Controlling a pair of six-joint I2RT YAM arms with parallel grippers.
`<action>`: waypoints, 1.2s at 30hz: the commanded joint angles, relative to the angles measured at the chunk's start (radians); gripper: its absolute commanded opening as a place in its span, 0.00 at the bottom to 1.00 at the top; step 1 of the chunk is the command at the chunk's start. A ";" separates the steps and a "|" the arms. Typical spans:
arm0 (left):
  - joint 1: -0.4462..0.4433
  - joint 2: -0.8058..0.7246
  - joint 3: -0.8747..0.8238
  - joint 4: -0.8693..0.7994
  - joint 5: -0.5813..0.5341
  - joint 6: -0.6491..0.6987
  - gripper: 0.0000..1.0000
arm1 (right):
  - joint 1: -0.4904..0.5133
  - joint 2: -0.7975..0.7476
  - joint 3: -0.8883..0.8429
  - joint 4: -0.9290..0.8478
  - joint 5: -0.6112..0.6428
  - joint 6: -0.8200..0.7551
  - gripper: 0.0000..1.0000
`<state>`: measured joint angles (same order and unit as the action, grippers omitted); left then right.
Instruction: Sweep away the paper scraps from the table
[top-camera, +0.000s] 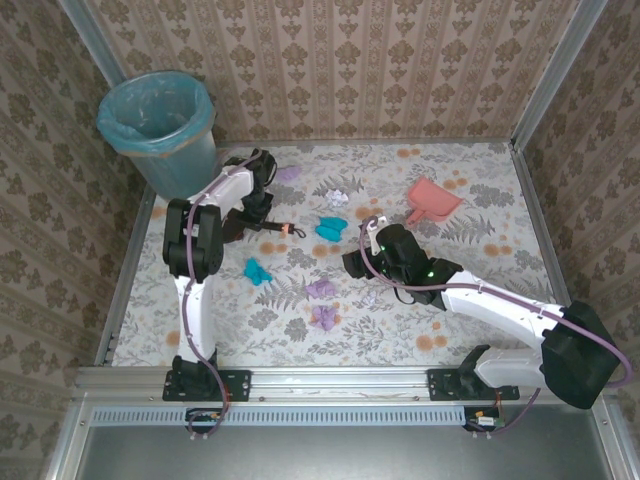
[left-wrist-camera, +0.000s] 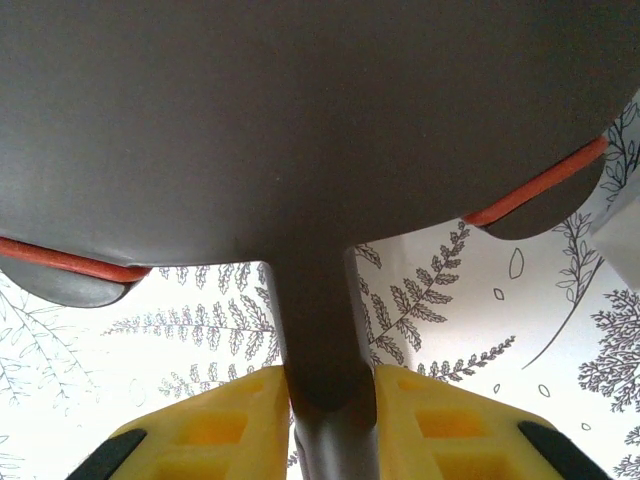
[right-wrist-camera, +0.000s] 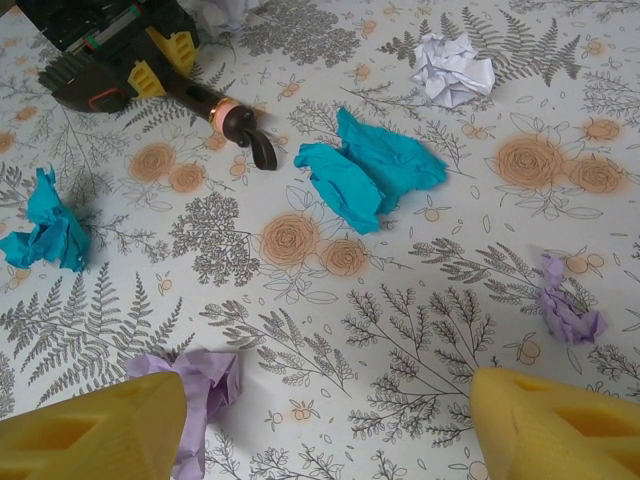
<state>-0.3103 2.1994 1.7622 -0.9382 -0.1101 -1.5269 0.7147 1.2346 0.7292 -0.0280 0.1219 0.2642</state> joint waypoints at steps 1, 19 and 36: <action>0.016 0.008 -0.028 -0.016 0.022 -0.016 0.25 | 0.005 -0.026 -0.014 0.019 -0.013 0.002 0.76; 0.026 0.009 -0.048 0.025 0.038 0.031 0.24 | 0.004 -0.045 -0.024 0.025 -0.009 0.001 0.77; 0.039 -0.073 -0.060 -0.037 0.208 0.094 0.00 | 0.006 -0.059 -0.094 0.161 -0.057 -0.029 0.76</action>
<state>-0.2733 2.1925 1.7245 -0.9085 0.0090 -1.4677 0.7147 1.1988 0.6701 0.0410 0.1104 0.2596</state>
